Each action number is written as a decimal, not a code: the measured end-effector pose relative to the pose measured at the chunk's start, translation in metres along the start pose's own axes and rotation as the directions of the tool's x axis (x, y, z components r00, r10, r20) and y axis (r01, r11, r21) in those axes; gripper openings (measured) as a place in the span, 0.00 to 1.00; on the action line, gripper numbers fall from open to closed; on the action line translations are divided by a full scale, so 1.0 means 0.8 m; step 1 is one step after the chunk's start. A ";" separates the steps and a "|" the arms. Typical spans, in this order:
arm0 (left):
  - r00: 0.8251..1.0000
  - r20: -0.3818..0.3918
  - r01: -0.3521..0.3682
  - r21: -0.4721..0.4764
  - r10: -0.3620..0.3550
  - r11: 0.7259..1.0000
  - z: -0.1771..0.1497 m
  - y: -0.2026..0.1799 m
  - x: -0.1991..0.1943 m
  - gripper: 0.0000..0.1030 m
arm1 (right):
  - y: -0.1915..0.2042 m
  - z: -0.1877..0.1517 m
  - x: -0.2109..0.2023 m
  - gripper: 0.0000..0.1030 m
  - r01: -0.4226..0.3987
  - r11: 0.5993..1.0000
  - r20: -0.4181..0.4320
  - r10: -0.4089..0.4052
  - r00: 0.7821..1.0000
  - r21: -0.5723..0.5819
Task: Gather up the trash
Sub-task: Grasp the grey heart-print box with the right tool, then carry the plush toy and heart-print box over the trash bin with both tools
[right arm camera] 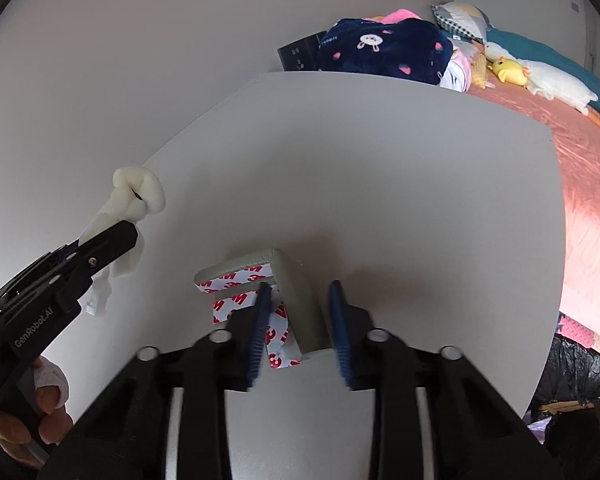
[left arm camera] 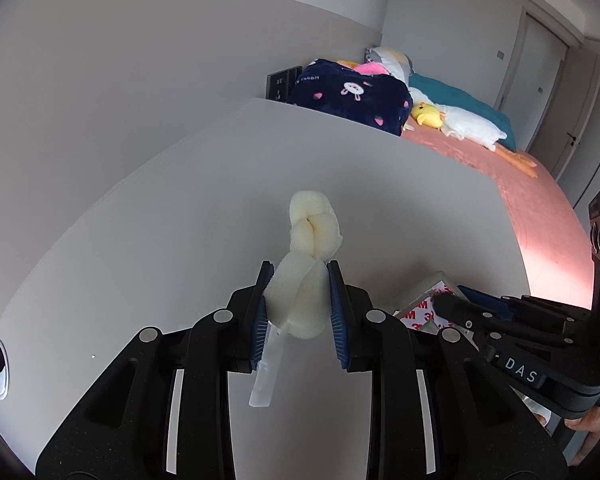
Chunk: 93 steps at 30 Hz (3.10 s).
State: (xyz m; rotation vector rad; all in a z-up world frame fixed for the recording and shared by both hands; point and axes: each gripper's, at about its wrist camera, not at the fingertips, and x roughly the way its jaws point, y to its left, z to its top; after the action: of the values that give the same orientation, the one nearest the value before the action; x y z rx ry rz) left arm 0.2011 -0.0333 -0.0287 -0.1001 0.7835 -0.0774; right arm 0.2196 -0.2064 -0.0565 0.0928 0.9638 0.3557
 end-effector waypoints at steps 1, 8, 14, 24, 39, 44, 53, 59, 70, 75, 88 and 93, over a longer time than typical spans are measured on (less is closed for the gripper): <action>1.000 -0.001 0.002 0.003 -0.002 1.000 0.000 -0.001 0.000 0.26 | -0.001 -0.001 -0.002 0.18 0.001 1.000 0.005 -0.001 1.000 0.000; 1.000 -0.008 0.017 0.030 -0.016 0.999 0.004 -0.010 0.007 0.26 | -0.011 -0.013 -0.015 0.17 -0.008 1.000 0.012 0.008 1.000 0.013; 1.000 -0.004 0.019 0.067 -0.019 0.998 0.005 -0.029 0.004 0.26 | -0.019 -0.019 -0.030 0.17 -0.011 1.000 0.026 0.010 1.000 0.025; 0.999 0.002 0.036 0.116 -0.037 0.993 -0.002 -0.070 -0.022 0.26 | -0.037 -0.028 -0.065 0.17 -0.019 0.999 0.050 0.017 0.999 0.046; 0.997 0.013 0.074 0.141 -0.076 0.987 -0.027 -0.115 -0.079 0.26 | -0.049 -0.066 -0.130 0.17 -0.022 0.997 0.095 0.015 0.995 0.073; 0.995 0.008 0.094 0.149 -0.097 0.984 -0.043 -0.133 -0.095 0.26 | -0.058 -0.084 -0.154 0.17 -0.013 0.996 0.109 0.004 0.994 0.083; 0.990 0.001 0.135 0.178 -0.138 0.975 -0.070 -0.172 -0.117 0.26 | -0.082 -0.117 -0.191 0.17 0.021 0.994 0.125 -0.035 0.991 0.111; 0.986 -0.013 0.166 0.213 -0.167 0.963 -0.085 -0.201 -0.123 0.26 | -0.102 -0.137 -0.213 0.17 0.044 0.990 0.135 -0.063 0.989 0.137; 0.976 -0.046 0.219 0.258 -0.214 0.941 -0.099 -0.245 -0.125 0.26 | -0.143 -0.166 -0.243 0.17 0.088 0.976 0.147 -0.119 0.982 0.201; 0.971 -0.058 0.241 0.290 -0.234 0.926 -0.106 -0.268 -0.128 0.26 | -0.160 -0.173 -0.258 0.17 0.109 0.967 0.160 -0.148 0.976 0.230; 0.953 -0.105 0.304 0.340 -0.285 0.890 -0.117 -0.317 -0.121 0.26 | -0.202 -0.192 -0.287 0.17 0.158 0.937 0.177 -0.220 0.959 0.310; 0.945 -0.122 0.326 0.356 -0.302 0.876 -0.119 -0.331 -0.118 0.26 | -0.217 -0.200 -0.299 0.17 0.174 0.926 0.180 -0.244 0.953 0.336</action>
State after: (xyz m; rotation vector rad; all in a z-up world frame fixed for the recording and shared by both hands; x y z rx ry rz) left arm 0.0583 -0.2922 0.0015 0.1381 0.7974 -0.5404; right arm 0.0091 -0.4628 -0.0004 0.3134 0.7957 -0.0126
